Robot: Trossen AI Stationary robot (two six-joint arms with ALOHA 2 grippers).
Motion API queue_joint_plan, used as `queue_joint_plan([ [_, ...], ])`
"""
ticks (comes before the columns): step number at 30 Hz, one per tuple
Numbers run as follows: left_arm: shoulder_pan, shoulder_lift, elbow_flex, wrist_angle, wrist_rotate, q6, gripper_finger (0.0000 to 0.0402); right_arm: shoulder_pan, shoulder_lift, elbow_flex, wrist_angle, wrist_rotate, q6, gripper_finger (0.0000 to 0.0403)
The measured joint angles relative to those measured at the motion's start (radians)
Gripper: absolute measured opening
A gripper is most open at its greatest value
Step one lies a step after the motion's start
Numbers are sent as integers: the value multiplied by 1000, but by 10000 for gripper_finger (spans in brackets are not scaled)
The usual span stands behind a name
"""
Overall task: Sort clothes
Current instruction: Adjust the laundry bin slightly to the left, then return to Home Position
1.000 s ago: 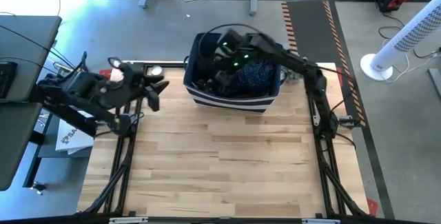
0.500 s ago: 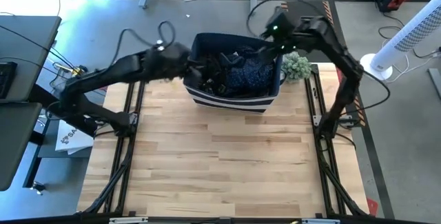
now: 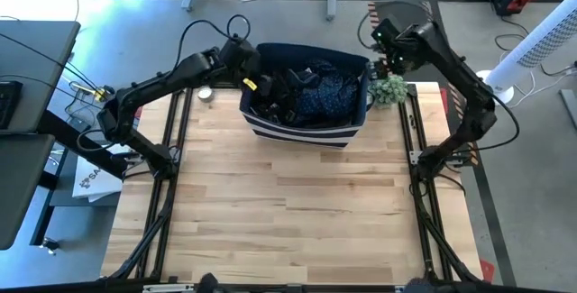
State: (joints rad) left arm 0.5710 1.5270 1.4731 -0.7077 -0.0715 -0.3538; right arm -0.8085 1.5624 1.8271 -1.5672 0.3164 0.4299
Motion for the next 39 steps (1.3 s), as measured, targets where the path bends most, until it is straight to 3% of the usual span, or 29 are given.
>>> queue_joint_plan([
  [5, 25, -6, 2, -95, 4, 7, 130, -47, -7, -187, 161, -207, -44, 247],
  [10, 0, -16, 5, -188, 54, -3, 130, -51, -5, -344, 531, -314, -9, 247],
  [15, -26, -12, 1, -263, -67, 72, 130, -48, -3, -419, 734, -340, 76, 247],
  [19, 29, -8, -1, -279, -179, 187, 130, -48, -3, -417, 754, -359, 62, 247],
  [28, 199, -10, 17, -227, -158, 446, 130, -48, -11, -333, 711, -395, 13, 247],
  [33, 199, -64, 68, -246, -85, 405, 130, -28, -76, -221, 648, -375, -32, 247],
  [39, 135, -233, 78, -266, 24, 289, 130, 44, -219, -143, 588, -378, -122, 247],
])
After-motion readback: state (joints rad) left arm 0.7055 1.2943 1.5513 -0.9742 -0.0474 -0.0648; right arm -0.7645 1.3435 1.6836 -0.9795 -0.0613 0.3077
